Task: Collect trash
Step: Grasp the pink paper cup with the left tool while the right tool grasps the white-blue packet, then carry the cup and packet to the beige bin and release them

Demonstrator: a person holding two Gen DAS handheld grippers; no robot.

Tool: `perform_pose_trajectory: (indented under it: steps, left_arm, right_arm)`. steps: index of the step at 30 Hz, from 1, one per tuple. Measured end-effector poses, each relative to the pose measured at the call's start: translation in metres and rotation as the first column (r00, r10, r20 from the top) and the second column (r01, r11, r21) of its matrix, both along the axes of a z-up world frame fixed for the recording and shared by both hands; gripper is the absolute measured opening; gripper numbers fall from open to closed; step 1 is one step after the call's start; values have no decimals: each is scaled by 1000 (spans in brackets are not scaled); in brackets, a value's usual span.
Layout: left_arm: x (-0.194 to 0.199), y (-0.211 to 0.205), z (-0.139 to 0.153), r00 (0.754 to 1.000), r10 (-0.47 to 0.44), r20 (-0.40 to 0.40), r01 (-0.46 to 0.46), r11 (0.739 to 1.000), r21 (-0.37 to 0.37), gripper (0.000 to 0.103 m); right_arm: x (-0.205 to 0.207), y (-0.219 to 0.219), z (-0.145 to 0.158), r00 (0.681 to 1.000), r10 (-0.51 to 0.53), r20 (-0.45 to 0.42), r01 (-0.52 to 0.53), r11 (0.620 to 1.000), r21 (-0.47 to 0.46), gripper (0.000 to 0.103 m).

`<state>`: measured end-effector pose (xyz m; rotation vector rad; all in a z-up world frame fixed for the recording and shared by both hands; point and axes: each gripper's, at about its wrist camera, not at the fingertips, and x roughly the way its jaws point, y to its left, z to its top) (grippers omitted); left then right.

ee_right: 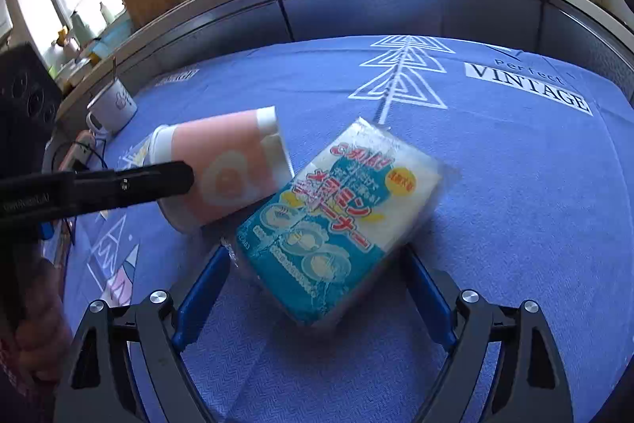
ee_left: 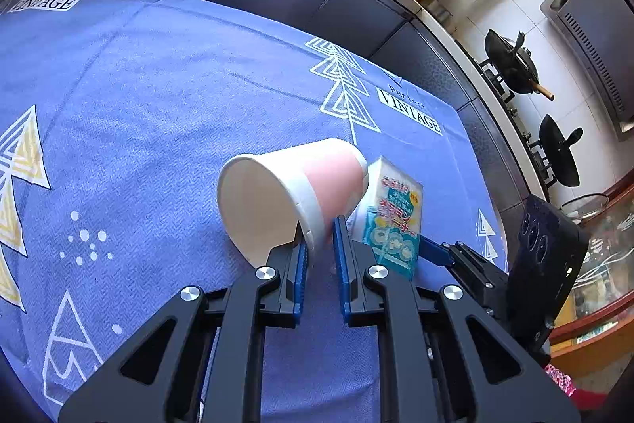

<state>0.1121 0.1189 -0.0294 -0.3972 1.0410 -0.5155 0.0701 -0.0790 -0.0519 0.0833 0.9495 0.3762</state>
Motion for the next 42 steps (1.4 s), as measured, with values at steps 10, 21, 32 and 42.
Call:
perform_pose_trajectory:
  steps: [10, 21, 32, 42]
  left_arm:
    - [-1, -14, 2, 1000, -1, -11, 2, 1000, 17, 3]
    - [-16, -97, 27, 986, -167, 10, 167, 986, -30, 3]
    - [-6, -350, 35, 854, -519, -36, 520, 854, 32, 3]
    - [5, -592, 27, 738, -673, -49, 673, 730, 120, 4]
  right_arm:
    - [-17, -34, 6, 997, -54, 50, 51, 997, 56, 35]
    - [-71, -133, 13, 969, -234, 82, 220, 964, 150, 33]
    - [-106, -329, 7, 828, -561, 13, 542, 806, 239, 34]
    - [-118, -452, -6, 734, -678, -52, 673, 714, 191, 35]
